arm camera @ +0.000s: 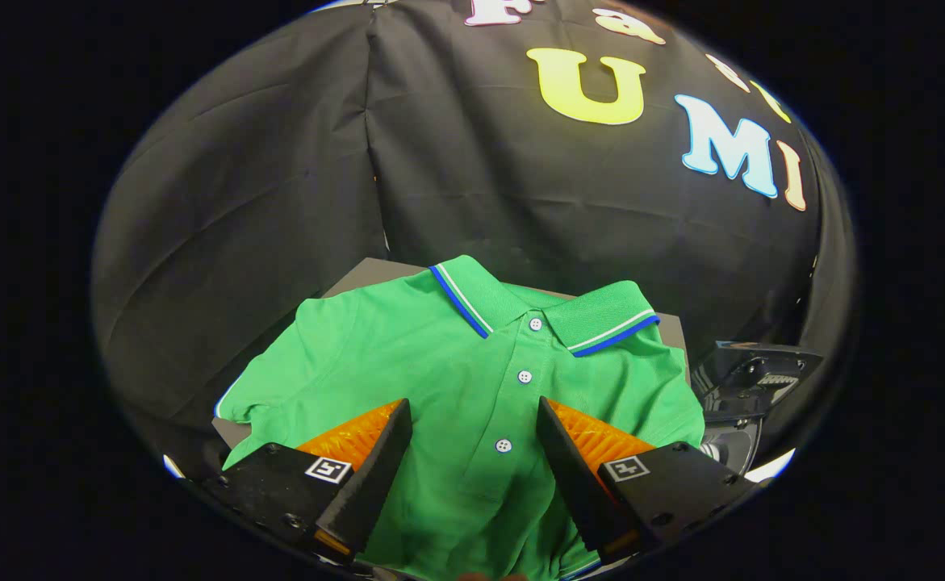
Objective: Put the clothes into the washing machine and then close the washing machine lid.
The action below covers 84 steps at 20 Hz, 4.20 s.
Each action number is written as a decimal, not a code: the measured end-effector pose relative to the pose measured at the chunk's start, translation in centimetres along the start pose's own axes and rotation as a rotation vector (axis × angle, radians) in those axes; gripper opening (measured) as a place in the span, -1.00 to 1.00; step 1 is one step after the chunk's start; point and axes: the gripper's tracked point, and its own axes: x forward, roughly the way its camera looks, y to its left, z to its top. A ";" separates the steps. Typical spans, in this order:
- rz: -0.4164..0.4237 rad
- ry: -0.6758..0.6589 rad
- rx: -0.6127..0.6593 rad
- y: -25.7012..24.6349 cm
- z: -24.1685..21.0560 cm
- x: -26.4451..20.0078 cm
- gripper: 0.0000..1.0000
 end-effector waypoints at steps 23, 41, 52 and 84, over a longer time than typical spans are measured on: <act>0.029 -0.032 -0.113 -0.5 0.1 0.2 0.43; 0.034 -0.137 -0.171 0.1 2.6 -2.4 -0.97; 0.015 -0.270 -0.055 -4.5 7.9 -9.6 -0.97; -0.067 -0.388 0.135 -27.9 7.1 -19.9 -0.98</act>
